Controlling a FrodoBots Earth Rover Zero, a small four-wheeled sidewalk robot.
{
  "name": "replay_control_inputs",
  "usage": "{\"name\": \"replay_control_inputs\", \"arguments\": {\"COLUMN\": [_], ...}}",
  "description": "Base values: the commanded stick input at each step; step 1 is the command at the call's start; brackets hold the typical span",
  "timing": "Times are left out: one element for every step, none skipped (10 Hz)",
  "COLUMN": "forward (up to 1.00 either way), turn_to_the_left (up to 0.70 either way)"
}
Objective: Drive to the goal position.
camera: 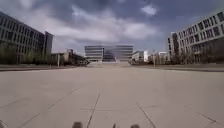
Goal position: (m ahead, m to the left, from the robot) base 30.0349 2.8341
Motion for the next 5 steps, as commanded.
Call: {"name": "replay_control_inputs", "arguments": {"forward": [0.7, 0.7, 0.7, 0.7, 0.7], "turn_to_the_left": [-0.13, -0.26, -0.27, -0.27, -0.06]}}
